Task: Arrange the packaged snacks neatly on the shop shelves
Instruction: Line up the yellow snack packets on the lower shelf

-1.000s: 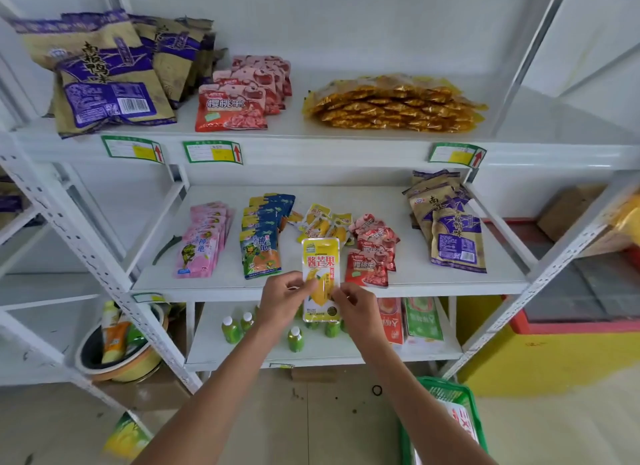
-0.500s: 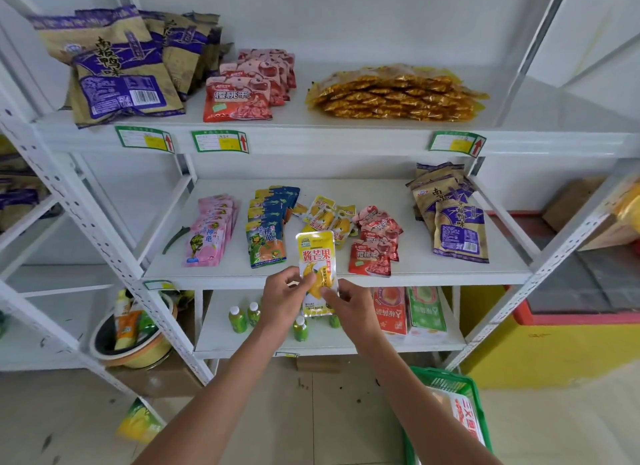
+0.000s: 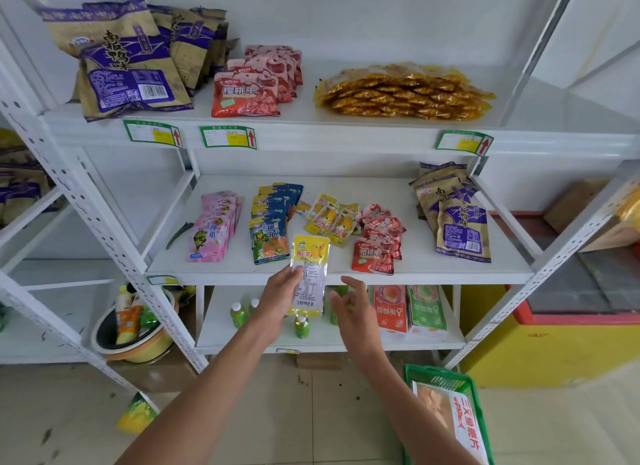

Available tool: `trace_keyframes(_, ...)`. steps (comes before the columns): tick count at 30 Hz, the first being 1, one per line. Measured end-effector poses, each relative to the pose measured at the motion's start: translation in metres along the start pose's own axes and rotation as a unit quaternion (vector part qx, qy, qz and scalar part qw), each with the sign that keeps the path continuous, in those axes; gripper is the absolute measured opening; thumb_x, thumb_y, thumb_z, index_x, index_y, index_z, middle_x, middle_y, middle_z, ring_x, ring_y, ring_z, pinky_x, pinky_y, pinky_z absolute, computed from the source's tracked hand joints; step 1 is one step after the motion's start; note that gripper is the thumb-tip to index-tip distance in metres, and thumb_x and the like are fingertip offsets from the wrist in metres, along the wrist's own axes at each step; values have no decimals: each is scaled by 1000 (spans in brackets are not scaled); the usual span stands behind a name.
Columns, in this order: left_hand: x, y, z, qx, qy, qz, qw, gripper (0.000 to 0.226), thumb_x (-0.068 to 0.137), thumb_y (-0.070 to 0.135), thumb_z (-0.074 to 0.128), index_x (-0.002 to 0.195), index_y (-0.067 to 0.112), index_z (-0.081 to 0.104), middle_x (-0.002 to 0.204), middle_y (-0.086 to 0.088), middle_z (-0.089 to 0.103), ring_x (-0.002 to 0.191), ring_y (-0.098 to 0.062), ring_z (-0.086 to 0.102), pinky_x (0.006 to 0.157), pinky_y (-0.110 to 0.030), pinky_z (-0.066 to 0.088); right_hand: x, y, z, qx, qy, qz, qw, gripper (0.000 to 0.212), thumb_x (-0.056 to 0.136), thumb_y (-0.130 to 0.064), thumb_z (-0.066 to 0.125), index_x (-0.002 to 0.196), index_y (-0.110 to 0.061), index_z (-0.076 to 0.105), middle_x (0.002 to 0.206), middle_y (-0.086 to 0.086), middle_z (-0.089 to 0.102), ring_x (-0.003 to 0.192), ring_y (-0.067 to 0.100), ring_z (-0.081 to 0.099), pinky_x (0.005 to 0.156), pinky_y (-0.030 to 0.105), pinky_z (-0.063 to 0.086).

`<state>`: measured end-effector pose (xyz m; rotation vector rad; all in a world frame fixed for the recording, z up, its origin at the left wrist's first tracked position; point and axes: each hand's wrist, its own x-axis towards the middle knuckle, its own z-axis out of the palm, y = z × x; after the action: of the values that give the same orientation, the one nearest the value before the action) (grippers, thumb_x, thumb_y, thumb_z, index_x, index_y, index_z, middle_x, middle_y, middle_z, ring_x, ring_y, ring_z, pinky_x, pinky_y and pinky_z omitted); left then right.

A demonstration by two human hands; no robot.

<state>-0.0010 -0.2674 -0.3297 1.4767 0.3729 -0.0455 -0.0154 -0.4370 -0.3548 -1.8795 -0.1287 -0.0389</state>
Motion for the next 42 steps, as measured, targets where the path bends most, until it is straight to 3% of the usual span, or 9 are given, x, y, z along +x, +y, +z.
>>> trace_keyframes(7, -4, -7, -8, -44, -69, -15, 997, 32, 102, 42, 62, 127, 25, 73, 124, -6, 76, 119, -29, 71, 110, -55, 50, 6, -3, 2, 34, -30, 1, 999, 13, 103, -17, 65, 94, -18, 74, 68, 0, 64, 58, 4, 48, 57, 16, 37)
trace_keyframes(10, -1, -14, -13, -31, -75, -17, 997, 53, 82, 62, 72, 127, 35, 73, 131, 1, 73, 129, -27, 64, 116, -58, 43, 5, -3, 10, 44, -33, -5, 998, 15, 102, -22, 68, 90, -17, 75, 69, 12, 62, 59, 9, 45, 56, 23, 34)
trace_keyframes(12, 1, -15, -18, -27, -68, -9, 997, 40, 89, 55, 68, 123, 35, 75, 128, 0, 75, 126, -25, 66, 114, -57, 45, 5, -2, 18, 40, -29, -5, 999, 16, 101, -23, 69, 87, -18, 75, 69, 13, 61, 59, 11, 45, 56, 25, 34)
trace_keyframes(17, 9, -17, -29, 28, -5, 35, 999, 16, 104, 35, 63, 111, 23, 70, 106, -5, 73, 110, -29, 69, 84, -35, 52, 9, 0, 35, 40, 5, 13, 999, 17, 100, -21, 70, 84, -14, 74, 61, 2, 58, 56, 7, 42, 54, 22, 33)
trace_keyframes(23, 24, -23, -27, -5, 16, 57, 998, 30, 98, 39, 71, 123, 25, 62, 114, 7, 68, 101, -6, 67, 69, -12, 51, 26, 5, 59, -19, 78, 20, 997, 14, 99, -24, 71, 86, -21, 76, 62, -8, 66, 51, 3, 49, 51, 21, 37)
trace_keyframes(32, 112, -27, -5, 41, -15, 35, 998, 16, 106, 34, 59, 105, 32, 75, 95, 0, 79, 89, -16, 72, 76, -30, 53, 91, 36, 59, -85, 43, 41, 995, 6, 104, -25, 63, 109, -21, 63, 75, -12, 69, 60, 0, 63, 52, 19, 42)
trace_keyframes(37, 174, -31, 4, 99, 4, 49, 994, 29, 96, 37, 73, 95, 8, 72, 86, -14, 74, 76, -27, 66, 70, -39, 50, 190, 64, 35, -200, 50, 116, 972, 20, 105, -37, 56, 118, -22, 60, 89, -6, 72, 78, 19, 70, 68, 35, 57)
trace_keyframes(40, 207, -33, 6, 132, 9, 62, 989, 8, 96, 28, 75, 97, 22, 71, 89, 3, 79, 86, -21, 76, 74, -37, 62, 252, 73, 28, -267, 59, 135, 952, 29, 100, -37, 51, 90, -18, 70, 80, 1, 75, 69, 21, 70, 66, 36, 61)
trace_keyframes(42, 227, -40, 6, 174, 10, 85, 981, 16, 94, 39, 76, 102, 28, 67, 91, 2, 79, 83, -19, 77, 74, -42, 63, 283, 78, 28, -278, 60, 165, 944, 39, 97, -39, 54, 75, -11, 70, 71, 4, 73, 64, 23, 71, 66, 42, 65)
